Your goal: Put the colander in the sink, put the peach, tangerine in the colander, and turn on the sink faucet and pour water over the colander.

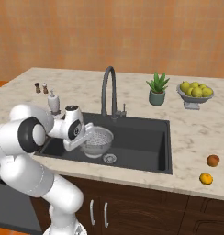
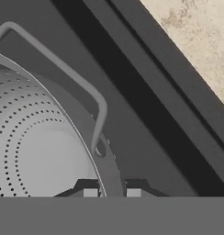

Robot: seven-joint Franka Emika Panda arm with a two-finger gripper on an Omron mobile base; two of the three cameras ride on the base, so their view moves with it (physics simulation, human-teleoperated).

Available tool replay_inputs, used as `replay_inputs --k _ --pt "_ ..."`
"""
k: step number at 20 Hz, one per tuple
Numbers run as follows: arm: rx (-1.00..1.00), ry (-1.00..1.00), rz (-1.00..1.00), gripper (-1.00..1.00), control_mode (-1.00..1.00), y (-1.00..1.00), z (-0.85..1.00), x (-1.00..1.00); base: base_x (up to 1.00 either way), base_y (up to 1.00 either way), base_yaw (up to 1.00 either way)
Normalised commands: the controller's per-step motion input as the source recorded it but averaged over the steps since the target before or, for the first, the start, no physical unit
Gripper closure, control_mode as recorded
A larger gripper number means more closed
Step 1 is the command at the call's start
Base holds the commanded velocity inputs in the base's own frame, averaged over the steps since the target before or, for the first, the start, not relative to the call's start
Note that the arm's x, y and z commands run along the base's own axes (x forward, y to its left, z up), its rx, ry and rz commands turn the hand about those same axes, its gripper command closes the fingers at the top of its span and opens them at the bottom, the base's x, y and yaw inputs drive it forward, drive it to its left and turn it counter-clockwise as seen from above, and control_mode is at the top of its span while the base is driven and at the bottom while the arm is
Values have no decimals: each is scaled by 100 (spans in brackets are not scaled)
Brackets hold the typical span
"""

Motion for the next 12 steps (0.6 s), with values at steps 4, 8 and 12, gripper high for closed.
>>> replay_inputs --k 4,8,12 --pt "-19 8 -68 100 -100 52 -17 42 0 0 0" --pt "-11 11 -58 100 -100 36 -3 54 0 0 0" --pt "-6 10 -54 100 -100 38 0 58 0 0 0"
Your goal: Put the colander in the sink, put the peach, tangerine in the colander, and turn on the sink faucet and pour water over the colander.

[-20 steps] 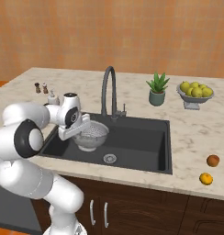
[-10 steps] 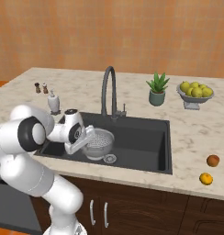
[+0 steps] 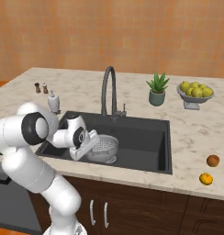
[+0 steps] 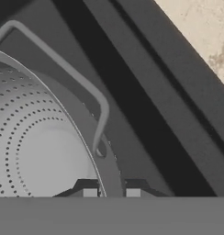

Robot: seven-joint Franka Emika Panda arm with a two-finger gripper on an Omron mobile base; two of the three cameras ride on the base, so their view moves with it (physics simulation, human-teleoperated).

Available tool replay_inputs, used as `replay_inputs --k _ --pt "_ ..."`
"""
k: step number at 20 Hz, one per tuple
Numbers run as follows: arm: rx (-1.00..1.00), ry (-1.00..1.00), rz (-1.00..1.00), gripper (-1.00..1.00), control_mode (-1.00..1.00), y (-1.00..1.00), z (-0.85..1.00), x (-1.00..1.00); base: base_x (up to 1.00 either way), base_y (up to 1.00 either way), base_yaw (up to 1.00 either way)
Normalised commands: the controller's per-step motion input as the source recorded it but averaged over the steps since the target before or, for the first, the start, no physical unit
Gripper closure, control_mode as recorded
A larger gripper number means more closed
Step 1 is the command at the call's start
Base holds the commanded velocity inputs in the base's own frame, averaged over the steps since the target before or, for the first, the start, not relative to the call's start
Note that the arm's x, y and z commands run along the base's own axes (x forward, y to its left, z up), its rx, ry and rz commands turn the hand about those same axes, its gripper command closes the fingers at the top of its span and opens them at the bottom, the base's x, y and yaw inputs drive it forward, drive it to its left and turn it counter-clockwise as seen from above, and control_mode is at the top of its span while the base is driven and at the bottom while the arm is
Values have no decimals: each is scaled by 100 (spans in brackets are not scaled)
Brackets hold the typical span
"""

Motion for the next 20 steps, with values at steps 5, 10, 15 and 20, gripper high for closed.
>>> replay_inputs --k 5,10,15,20 --pt "0 6 -47 100 -100 37 -3 53 0 0 0" --pt "0 3 -39 100 -100 40 -13 47 0 0 0" --pt "0 3 -34 100 -100 53 -20 41 0 0 0" --pt "0 1 -31 100 -100 50 -18 39 0 0 0"
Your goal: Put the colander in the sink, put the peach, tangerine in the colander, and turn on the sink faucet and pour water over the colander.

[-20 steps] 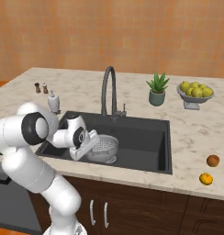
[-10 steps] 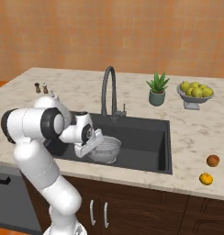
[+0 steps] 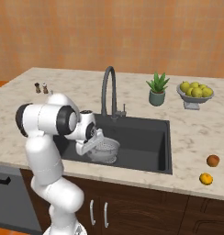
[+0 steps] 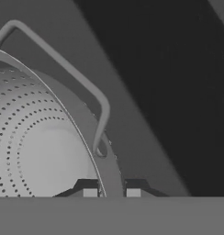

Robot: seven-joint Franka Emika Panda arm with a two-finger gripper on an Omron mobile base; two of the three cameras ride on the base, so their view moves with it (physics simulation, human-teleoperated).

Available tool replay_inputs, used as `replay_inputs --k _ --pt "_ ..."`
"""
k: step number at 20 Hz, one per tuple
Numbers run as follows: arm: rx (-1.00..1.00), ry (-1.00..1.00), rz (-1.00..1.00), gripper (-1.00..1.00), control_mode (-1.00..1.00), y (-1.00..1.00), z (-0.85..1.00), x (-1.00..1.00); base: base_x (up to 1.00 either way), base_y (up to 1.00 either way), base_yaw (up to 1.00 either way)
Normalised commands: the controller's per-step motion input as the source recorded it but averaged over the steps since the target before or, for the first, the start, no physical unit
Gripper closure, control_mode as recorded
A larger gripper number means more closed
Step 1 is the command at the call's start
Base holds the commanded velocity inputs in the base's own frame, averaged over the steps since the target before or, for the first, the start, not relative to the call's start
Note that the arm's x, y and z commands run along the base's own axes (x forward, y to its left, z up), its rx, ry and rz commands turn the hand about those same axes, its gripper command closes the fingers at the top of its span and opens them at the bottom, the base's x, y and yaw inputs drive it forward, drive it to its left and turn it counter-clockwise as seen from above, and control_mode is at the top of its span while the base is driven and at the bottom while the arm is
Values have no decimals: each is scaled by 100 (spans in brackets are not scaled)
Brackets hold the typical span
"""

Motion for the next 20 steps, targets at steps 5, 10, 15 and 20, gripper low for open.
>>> replay_inputs --k 5,10,15,20 --pt "0 1 -31 100 -100 42 -21 37 0 0 0" --pt "-1 3 -33 100 -100 22 -35 26 0 0 0" --pt "-6 1 -34 100 -100 25 -22 30 0 0 0" --pt "-10 0 -34 -100 -100 26 3 9 0 0 0"
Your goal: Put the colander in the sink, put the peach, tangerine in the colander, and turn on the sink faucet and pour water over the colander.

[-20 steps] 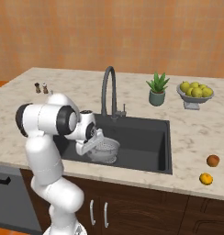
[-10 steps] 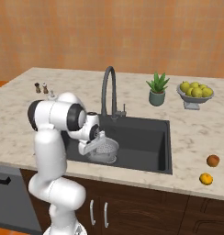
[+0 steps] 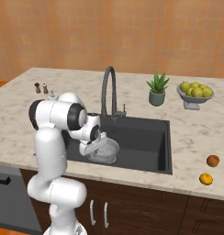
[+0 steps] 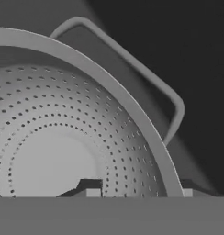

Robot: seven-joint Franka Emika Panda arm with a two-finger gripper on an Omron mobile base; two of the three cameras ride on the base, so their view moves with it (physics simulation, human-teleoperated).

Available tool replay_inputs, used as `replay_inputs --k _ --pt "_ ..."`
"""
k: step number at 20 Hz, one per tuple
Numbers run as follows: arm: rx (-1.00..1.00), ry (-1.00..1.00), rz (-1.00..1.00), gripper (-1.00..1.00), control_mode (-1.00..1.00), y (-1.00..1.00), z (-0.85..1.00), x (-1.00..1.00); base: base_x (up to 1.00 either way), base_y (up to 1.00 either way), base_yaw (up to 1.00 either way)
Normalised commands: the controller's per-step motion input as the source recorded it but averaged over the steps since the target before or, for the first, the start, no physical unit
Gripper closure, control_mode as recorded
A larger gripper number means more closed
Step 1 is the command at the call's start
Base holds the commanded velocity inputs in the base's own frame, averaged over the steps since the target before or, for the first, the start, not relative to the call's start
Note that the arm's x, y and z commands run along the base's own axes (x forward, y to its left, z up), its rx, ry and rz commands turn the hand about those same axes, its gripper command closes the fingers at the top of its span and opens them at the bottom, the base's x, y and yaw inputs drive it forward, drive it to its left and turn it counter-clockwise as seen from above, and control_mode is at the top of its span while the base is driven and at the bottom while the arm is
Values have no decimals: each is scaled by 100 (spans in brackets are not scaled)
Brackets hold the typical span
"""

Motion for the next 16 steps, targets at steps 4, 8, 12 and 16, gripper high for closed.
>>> replay_inputs --k 4,8,12,16 --pt "-11 -3 -20 -100 -100 19 38 -15 0 0 0" --pt "-9 -12 0 -100 -100 30 50 -26 0 0 0" --pt "-5 -7 0 -100 -100 41 59 -27 0 0 0" --pt "-4 0 4 -100 -100 48 82 -32 0 0 0"
